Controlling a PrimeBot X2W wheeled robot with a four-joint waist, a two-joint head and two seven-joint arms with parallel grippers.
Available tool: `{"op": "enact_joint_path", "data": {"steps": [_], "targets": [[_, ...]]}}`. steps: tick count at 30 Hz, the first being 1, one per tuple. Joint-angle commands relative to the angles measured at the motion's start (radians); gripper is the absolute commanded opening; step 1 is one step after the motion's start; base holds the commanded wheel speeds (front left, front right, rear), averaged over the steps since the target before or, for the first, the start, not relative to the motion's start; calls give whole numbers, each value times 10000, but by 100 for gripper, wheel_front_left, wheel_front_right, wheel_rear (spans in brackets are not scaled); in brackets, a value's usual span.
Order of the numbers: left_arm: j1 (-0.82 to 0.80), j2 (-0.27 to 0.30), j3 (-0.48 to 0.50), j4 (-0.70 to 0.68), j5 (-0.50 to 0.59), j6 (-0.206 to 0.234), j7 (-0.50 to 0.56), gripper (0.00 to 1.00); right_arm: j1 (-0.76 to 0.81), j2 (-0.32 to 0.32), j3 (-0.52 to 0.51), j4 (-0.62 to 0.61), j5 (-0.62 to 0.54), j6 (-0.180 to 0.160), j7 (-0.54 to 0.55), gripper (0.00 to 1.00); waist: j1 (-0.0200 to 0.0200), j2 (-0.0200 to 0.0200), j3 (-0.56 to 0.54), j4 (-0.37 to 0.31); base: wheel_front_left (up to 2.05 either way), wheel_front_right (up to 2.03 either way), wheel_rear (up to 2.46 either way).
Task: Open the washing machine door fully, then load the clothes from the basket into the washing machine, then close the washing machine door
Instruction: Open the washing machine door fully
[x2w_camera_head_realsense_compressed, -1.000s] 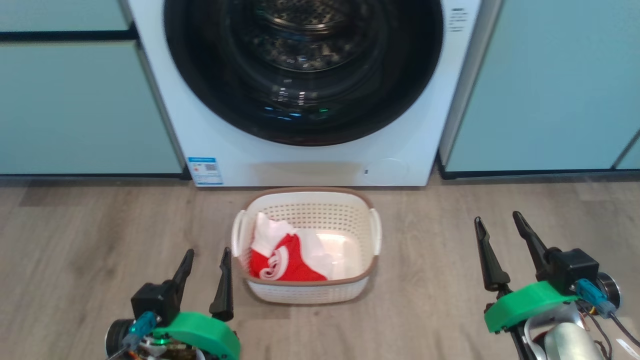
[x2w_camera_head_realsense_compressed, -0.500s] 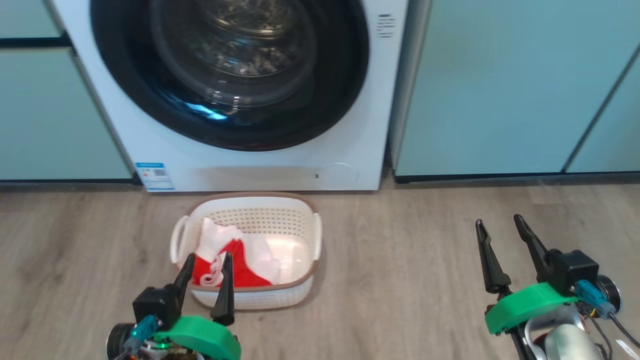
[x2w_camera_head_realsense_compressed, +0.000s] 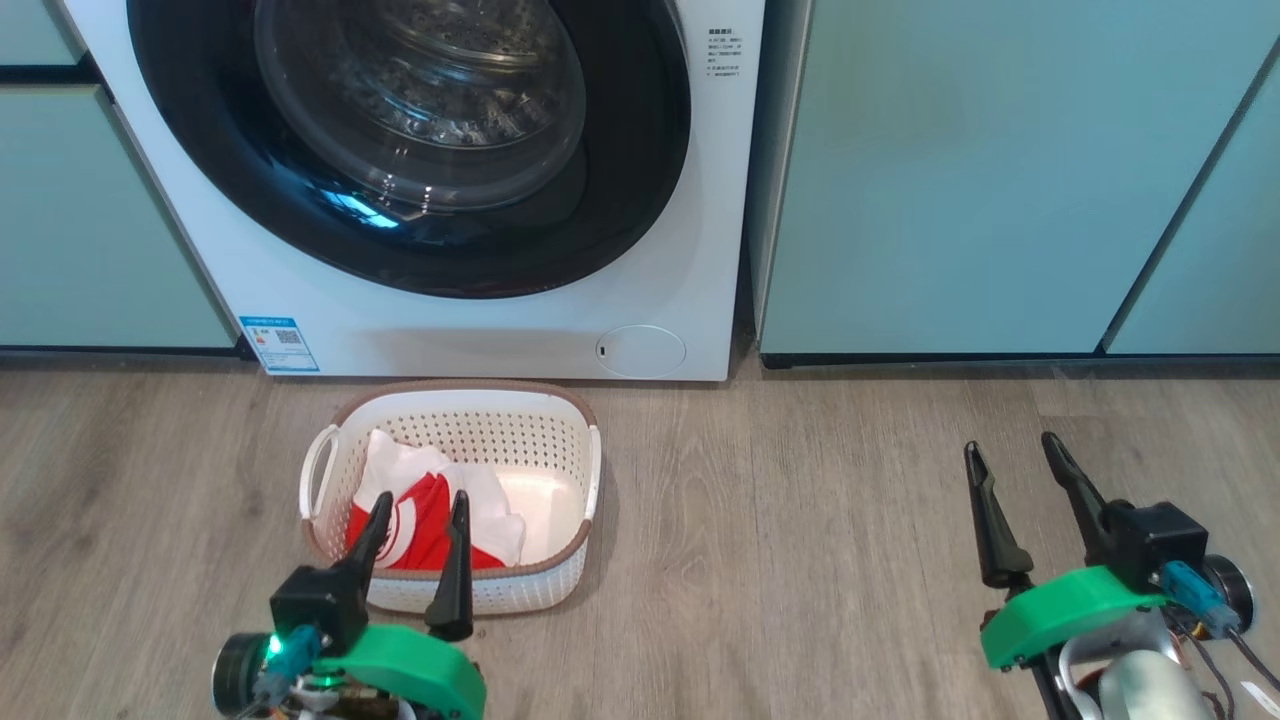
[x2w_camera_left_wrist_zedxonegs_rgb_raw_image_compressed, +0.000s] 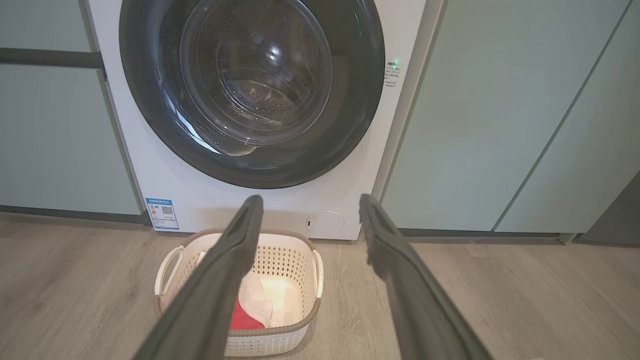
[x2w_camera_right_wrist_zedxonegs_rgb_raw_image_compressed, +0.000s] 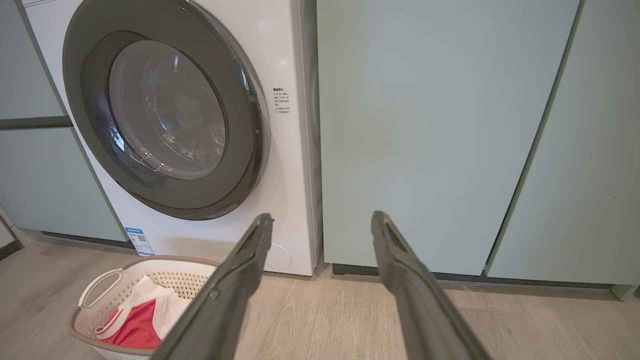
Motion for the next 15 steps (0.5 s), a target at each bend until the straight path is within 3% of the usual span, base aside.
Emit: {"op": "enact_joint_path", "data": {"steps": [1, 15], "targets": [[-441, 60, 330, -288, 121, 115, -126, 100, -562, -83, 218, -296, -116, -2, -93, 100, 0, 0, -3, -4, 0, 0, 0], [-435, 60, 258, -328, 120, 235, -126, 100, -566, -83, 167, -360, -81, -2, -93, 100, 0, 0, -21, -5, 0, 0, 0]]}}
